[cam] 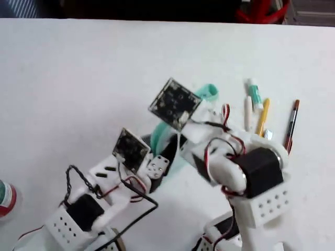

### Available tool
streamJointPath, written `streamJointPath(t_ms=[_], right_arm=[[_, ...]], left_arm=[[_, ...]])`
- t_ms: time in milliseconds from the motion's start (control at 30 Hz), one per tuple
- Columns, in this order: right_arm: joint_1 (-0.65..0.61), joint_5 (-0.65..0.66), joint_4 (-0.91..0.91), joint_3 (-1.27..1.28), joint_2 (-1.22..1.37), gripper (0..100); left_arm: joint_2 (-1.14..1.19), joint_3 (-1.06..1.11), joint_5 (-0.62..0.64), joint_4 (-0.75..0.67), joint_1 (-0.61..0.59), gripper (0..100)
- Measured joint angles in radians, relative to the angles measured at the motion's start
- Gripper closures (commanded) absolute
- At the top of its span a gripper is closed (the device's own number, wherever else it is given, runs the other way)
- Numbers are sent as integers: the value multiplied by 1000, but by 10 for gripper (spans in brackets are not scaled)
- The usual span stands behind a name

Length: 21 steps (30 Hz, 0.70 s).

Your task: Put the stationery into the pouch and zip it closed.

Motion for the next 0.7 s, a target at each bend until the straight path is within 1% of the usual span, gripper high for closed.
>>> streamJointPath(t_ms=[100,167,233,300,400,500,600,700], right_arm=[[35,3,11,2,-40,762],[95,2,11,3,-74,700],[178,2,11,3,-118,697],[230,5,11,3,-180,697],[284,9,11,3,-278,697],[285,6,11,2,-308,697],[282,-80,-21,2,-288,697],[245,-196,-83,3,-229,697]], left_arm=[[-2,0,-6,-3,8,978],[-2,0,-6,-9,12,978],[-2,0,-6,-9,12,978],[-2,0,-6,-9,12,978],[-2,6,-6,-25,8,978],[-2,37,-3,-94,-69,978],[17,51,2,-163,-172,978],[17,51,2,-176,-198,978]])
